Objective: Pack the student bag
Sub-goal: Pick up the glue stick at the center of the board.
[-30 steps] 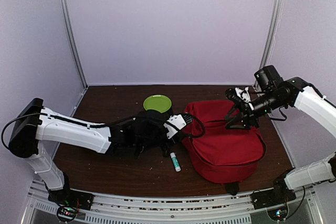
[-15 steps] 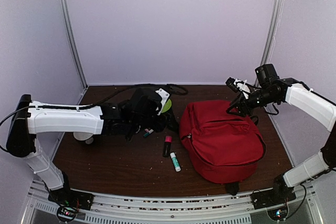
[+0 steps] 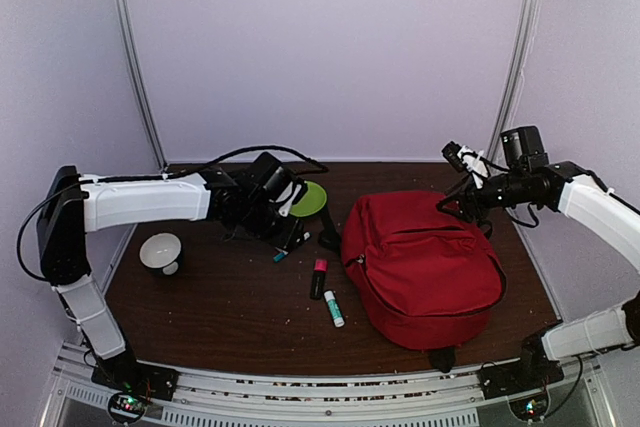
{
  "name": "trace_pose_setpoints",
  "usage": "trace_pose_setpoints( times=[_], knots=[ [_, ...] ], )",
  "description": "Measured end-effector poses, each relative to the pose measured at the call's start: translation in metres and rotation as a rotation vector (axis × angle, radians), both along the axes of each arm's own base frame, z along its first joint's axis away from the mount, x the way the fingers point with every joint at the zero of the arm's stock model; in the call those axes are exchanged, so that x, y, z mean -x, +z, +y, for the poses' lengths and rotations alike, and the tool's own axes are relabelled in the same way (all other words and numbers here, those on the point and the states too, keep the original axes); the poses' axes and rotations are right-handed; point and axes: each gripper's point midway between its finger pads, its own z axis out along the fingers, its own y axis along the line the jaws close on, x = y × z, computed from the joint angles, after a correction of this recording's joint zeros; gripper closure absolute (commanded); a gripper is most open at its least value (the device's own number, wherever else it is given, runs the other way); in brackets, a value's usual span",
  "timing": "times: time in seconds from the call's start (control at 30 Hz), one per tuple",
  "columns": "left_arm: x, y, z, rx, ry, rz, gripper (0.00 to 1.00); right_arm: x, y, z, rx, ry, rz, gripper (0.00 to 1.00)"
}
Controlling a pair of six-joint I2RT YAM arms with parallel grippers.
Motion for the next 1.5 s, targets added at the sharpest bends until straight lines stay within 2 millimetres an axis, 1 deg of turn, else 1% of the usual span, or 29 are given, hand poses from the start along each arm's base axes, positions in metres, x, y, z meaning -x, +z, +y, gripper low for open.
trace_pose_setpoints(
  times=[0.1, 0.23, 0.33, 0.4, 0.5, 0.63, 0.77, 0.93, 1.1, 1.3, 1.5],
  knots=[
    [0.021, -0.008, -0.020, 0.013, -0.023, 0.082, 0.49, 0.000, 0.000, -0.002, 0.006, -0.011, -0.013, 0.52],
    [0.059, -0.015, -0.049, 0.021, -0.052, 0.177, 0.49, -0.001, 0.001, -0.003, 0.009, -0.015, -0.018, 0.52],
    [0.082, -0.023, -0.066, 0.015, -0.064, 0.245, 0.49, -0.002, 0.001, -0.002, 0.009, -0.013, -0.020, 0.52],
    [0.094, -0.032, -0.078, 0.007, -0.068, 0.286, 0.52, -0.002, 0.001, -0.002, 0.009, -0.013, -0.022, 0.51],
    [0.106, -0.052, -0.085, -0.033, -0.048, 0.342, 0.54, -0.001, 0.000, -0.002, 0.011, -0.011, -0.022, 0.51],
    [0.111, -0.072, -0.081, -0.106, 0.004, 0.385, 0.54, 0.000, -0.004, -0.003, 0.014, -0.009, -0.016, 0.51],
    [0.111, -0.078, -0.078, -0.131, 0.041, 0.405, 0.54, 0.002, -0.006, -0.003, 0.022, 0.001, -0.025, 0.51],
    [0.109, -0.086, -0.085, -0.135, 0.048, 0.421, 0.55, 0.002, -0.004, -0.002, 0.023, 0.008, -0.034, 0.51],
    [0.111, -0.100, -0.085, -0.158, 0.047, 0.445, 0.57, 0.003, -0.004, -0.003, 0.028, 0.015, -0.043, 0.51],
    [0.112, -0.107, -0.089, -0.167, 0.042, 0.461, 0.59, 0.004, -0.005, -0.003, 0.031, 0.019, -0.046, 0.51],
    [0.119, -0.108, -0.089, -0.192, 0.023, 0.466, 0.61, 0.004, -0.005, -0.003, 0.032, 0.019, -0.047, 0.51]
  ],
)
